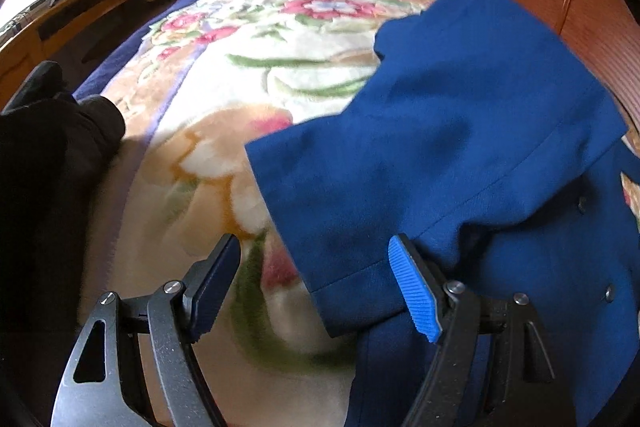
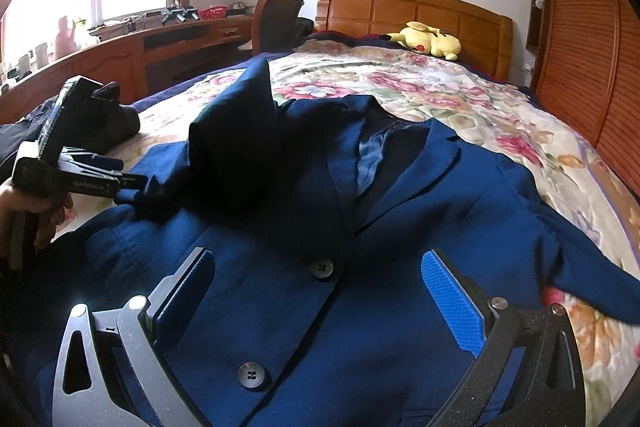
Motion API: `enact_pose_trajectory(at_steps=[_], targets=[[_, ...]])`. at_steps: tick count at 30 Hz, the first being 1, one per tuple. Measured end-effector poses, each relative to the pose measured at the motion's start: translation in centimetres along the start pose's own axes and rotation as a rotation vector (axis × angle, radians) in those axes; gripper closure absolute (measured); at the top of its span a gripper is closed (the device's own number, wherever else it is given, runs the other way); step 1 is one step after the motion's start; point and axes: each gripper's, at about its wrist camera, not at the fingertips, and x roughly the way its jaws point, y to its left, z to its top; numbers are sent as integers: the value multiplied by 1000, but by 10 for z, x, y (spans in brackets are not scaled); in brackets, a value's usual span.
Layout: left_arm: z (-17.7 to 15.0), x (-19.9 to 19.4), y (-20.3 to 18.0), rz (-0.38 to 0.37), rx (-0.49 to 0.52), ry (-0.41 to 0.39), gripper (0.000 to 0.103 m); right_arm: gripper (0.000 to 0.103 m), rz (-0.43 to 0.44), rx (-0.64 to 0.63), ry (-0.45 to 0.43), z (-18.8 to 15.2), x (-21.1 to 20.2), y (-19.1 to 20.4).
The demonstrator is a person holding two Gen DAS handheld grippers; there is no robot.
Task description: Fold large clothes
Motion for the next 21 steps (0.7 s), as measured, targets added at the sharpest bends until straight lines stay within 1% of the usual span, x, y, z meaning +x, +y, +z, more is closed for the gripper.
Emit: enact_pose_trajectory(at_steps=[4,6,9,10,11,12,13,14,15,18,21], targets=[[-1,6,-5,-12,22,26,26,0,2,3,1,0,0,0],[-1,9,-8,-55,34,47,29,0,3,4,2,1,-1,0],[-2,9,-16,-79,53,60,44,0,4,6,1,1,-2,-1],[-2,8,-18,-90,58,61,55,0,3,6,-2,2,-2,-1],[-2,7,-20,-104,62,61,70,0,1,8,-5,1,-3,-1],[-3,6,-23,-118,64,65,75,0,-2,11,-11,2,-4,-2],[-3,3,-27,-108,73,64,84,0,-2,14,-15,1,-5,-2],[-2,0,-30,-80,89,54,91,0,-1,17,-18,1,-7,-3],[-3,-4,-34,-66,99,43,92,0,0,19,-21,1,-8,-4],[4,-25,-43,-37,100,-26,94,0,1,26,-32,0,-13,-7],[15,-52,-60,-10,118,-115,96,0,-2,37,-43,-1,-18,-14]])
